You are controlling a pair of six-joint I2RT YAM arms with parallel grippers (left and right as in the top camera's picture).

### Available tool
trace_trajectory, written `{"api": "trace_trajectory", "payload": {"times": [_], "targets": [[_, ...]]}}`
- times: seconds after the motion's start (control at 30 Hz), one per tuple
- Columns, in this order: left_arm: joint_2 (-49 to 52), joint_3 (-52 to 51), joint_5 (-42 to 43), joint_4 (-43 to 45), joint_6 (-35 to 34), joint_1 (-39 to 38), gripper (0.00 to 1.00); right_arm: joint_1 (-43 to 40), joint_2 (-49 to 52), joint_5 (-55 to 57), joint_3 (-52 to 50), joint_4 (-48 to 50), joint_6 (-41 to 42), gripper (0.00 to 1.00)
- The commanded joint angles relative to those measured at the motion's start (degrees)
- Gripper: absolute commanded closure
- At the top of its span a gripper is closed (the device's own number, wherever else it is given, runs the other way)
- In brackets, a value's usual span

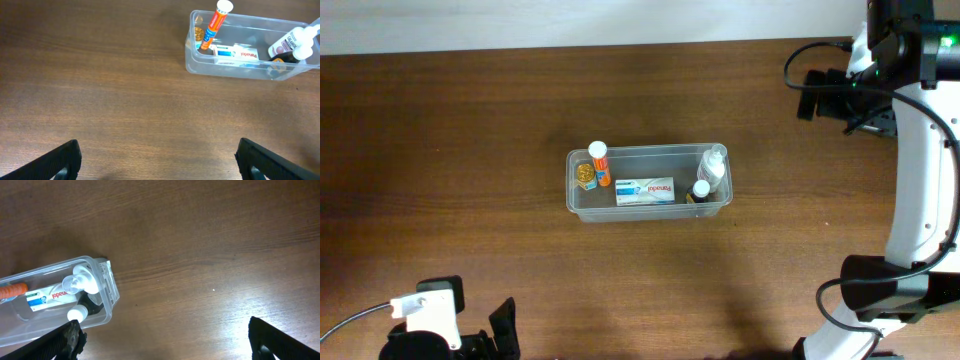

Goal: Pack container

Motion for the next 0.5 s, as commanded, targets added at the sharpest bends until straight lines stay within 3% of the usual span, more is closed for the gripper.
{"api": "trace_trajectory", "payload": {"times": [0.0,0.23,0.47], "targets": [[-0.46,-0.87,-1.22,0.74,-0.7,0.33,0.01,-0.17,0.09,-0.28,0.39,-0.15,0.37,0.01],[-0.76,-9.01,-5.03,15.28,4.83,0.66,0.01,-0.17,0.09,-0.31,0.39,-0.15,0.39,0.02],[-5.97,-24.22,-2.08,34.84,5.99,8.87,0.01,-0.17,0.09,-0.31,0.39,-0.15,0.37,0.02]]}}
